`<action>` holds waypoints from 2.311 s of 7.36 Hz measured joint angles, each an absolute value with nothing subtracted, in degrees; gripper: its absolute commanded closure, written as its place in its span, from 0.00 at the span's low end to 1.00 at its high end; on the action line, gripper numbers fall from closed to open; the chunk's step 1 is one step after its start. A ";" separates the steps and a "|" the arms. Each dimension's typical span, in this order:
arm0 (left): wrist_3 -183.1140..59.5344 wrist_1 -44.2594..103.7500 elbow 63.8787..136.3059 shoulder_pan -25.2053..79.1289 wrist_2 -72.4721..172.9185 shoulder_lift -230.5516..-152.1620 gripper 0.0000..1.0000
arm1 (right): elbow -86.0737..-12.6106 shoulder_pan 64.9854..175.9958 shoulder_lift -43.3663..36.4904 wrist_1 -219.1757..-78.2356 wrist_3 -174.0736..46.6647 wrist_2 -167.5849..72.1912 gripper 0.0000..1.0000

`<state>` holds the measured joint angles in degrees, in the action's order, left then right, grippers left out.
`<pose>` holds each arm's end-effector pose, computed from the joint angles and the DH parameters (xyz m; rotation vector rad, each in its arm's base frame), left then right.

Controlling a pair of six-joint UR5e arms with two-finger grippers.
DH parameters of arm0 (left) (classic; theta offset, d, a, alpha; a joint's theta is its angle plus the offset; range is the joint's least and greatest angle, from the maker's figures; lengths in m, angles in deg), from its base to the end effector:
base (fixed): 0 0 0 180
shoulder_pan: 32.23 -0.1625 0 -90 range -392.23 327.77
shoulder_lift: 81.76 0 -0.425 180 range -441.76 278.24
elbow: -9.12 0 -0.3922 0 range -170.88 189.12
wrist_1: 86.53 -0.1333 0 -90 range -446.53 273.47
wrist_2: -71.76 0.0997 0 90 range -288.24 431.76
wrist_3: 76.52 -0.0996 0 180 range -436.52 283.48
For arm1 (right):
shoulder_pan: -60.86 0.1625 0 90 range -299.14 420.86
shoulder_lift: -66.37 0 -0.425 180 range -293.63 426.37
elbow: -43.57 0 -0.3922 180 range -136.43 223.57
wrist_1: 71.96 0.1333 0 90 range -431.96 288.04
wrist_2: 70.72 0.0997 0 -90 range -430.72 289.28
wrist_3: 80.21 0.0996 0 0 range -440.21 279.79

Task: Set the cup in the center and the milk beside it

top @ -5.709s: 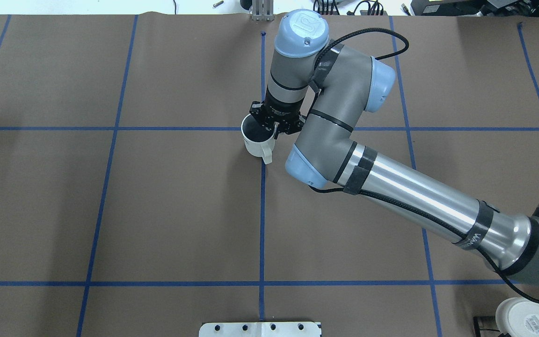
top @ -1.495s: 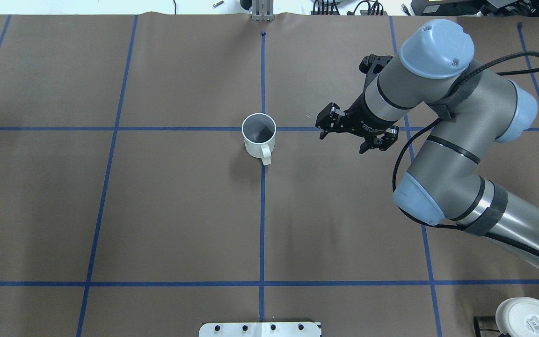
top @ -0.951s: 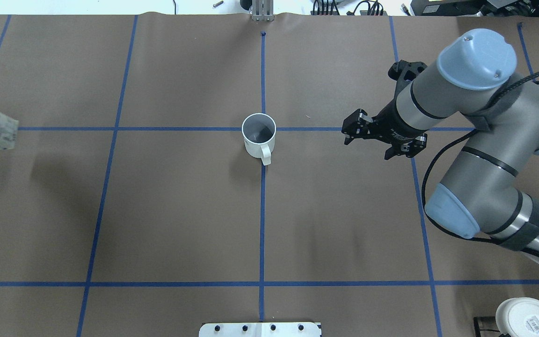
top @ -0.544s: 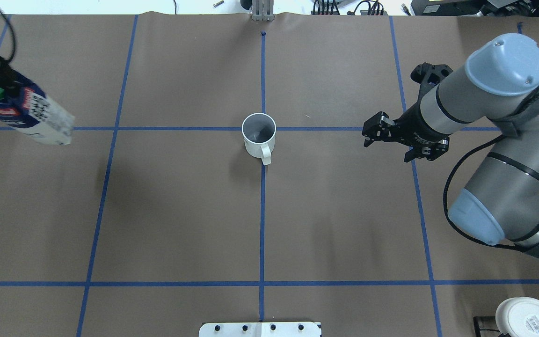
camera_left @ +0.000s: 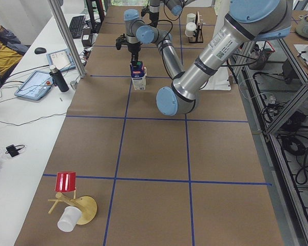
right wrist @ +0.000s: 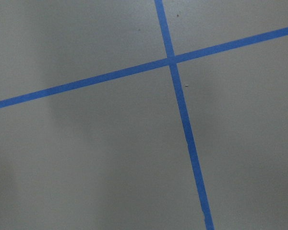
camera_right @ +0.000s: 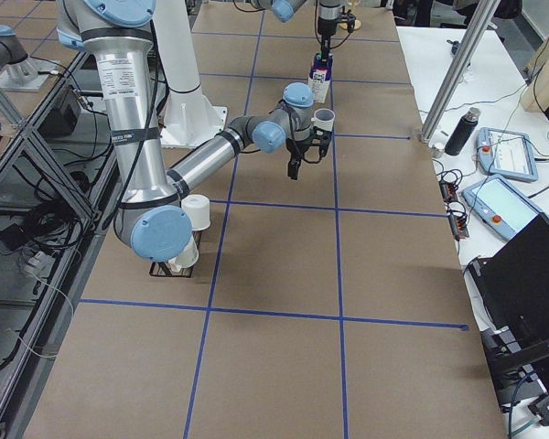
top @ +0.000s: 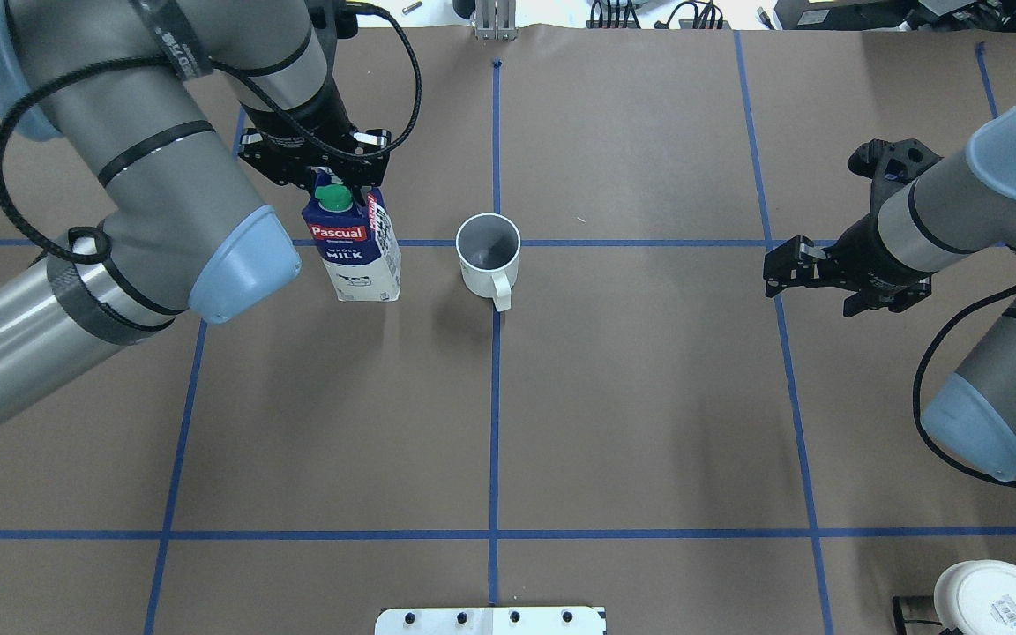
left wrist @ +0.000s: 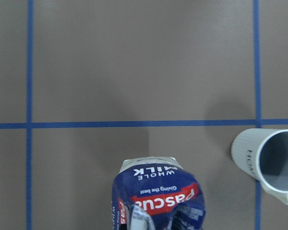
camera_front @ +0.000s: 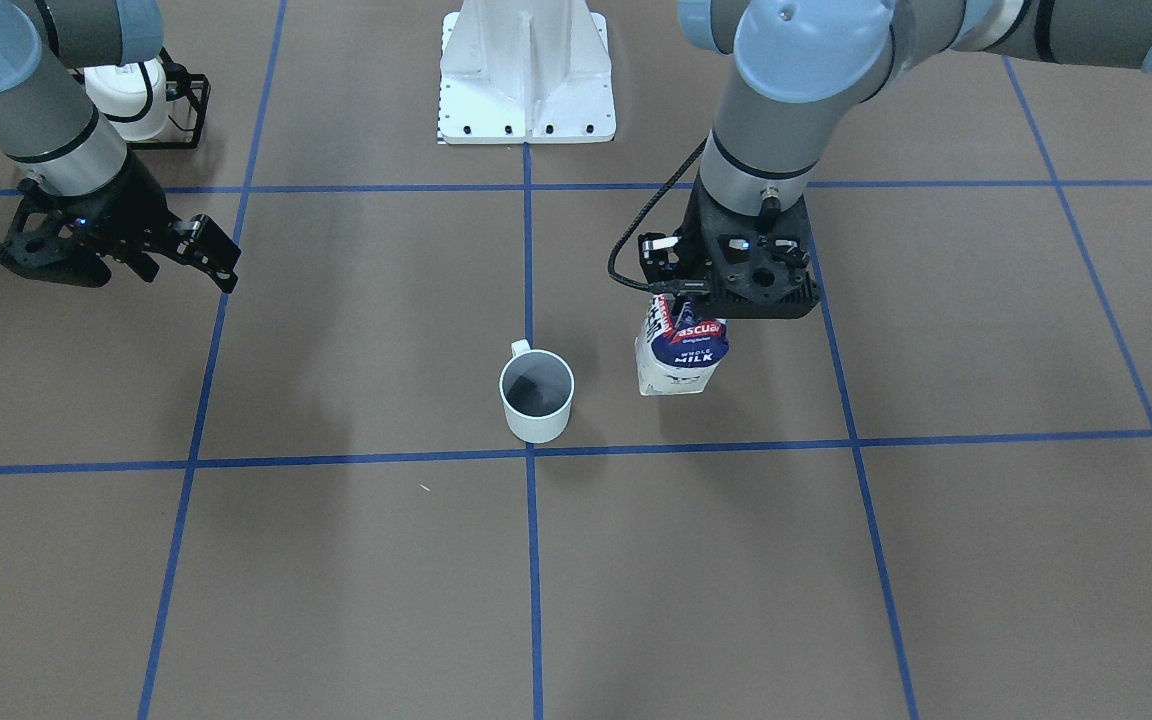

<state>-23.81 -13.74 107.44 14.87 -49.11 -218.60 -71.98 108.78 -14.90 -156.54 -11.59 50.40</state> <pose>0.3926 -0.5433 0.1374 0.0495 0.8259 0.0170 -0.2876 -0.4406 0.3636 -0.0446 -0.8529 0.2467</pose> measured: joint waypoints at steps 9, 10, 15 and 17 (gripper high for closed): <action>-30.56 -13.20 121.87 18.91 -48.40 -205.49 0.02 | -74.81 116.85 -24.57 -156.44 -26.62 51.43 0.00; -37.65 -14.77 127.55 22.18 -48.95 -198.56 0.02 | -74.68 119.99 -26.47 -156.46 -31.83 52.30 0.00; -73.83 -13.04 128.90 47.51 -59.50 -173.47 0.02 | -74.48 132.30 -34.47 -153.66 -48.08 58.61 0.00; -75.19 -12.82 127.48 50.41 -60.60 -171.97 0.02 | -73.80 132.72 -35.01 -152.02 -48.91 58.87 0.00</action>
